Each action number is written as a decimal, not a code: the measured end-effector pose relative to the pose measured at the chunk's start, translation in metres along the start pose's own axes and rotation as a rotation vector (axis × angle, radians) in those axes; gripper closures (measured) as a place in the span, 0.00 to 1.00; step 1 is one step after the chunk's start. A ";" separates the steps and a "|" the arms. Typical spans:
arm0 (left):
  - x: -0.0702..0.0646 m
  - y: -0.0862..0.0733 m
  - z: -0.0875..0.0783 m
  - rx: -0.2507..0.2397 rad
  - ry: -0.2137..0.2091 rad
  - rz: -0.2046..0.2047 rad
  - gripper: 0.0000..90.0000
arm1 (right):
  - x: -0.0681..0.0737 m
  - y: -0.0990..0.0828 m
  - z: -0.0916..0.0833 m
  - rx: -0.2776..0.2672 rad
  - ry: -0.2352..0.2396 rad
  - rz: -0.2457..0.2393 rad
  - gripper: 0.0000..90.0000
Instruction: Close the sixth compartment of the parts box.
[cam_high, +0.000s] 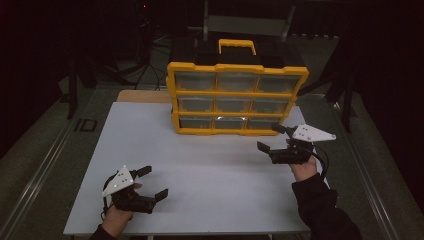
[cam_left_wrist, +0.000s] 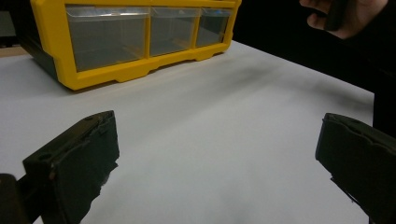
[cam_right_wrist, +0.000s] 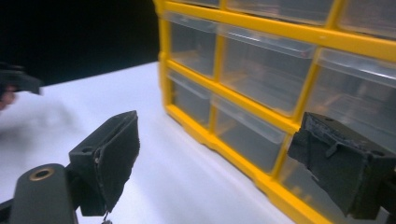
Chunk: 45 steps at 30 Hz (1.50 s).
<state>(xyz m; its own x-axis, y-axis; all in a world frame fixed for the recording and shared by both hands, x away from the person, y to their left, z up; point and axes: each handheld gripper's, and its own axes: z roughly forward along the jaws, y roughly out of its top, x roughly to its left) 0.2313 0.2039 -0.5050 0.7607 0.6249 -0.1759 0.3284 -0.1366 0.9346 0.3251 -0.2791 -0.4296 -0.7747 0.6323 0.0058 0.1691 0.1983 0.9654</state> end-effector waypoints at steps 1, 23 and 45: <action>0.000 0.000 0.000 0.001 0.000 0.000 0.00 | 0.003 -0.002 -0.002 -0.003 0.016 -0.007 0.14; -0.001 0.001 -0.001 -0.004 0.000 0.008 0.00 | 0.035 -0.063 -0.022 0.067 0.087 -0.007 0.14; 0.000 0.001 -0.002 -0.004 0.000 0.010 0.00 | 0.034 -0.102 -0.046 0.158 0.036 0.048 0.15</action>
<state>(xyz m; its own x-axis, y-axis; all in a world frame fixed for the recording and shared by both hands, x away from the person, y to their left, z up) 0.2302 0.2052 -0.5035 0.7640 0.6232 -0.1671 0.3190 -0.1397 0.9374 0.2533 -0.3124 -0.5159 -0.7846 0.6169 0.0627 0.2976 0.2860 0.9108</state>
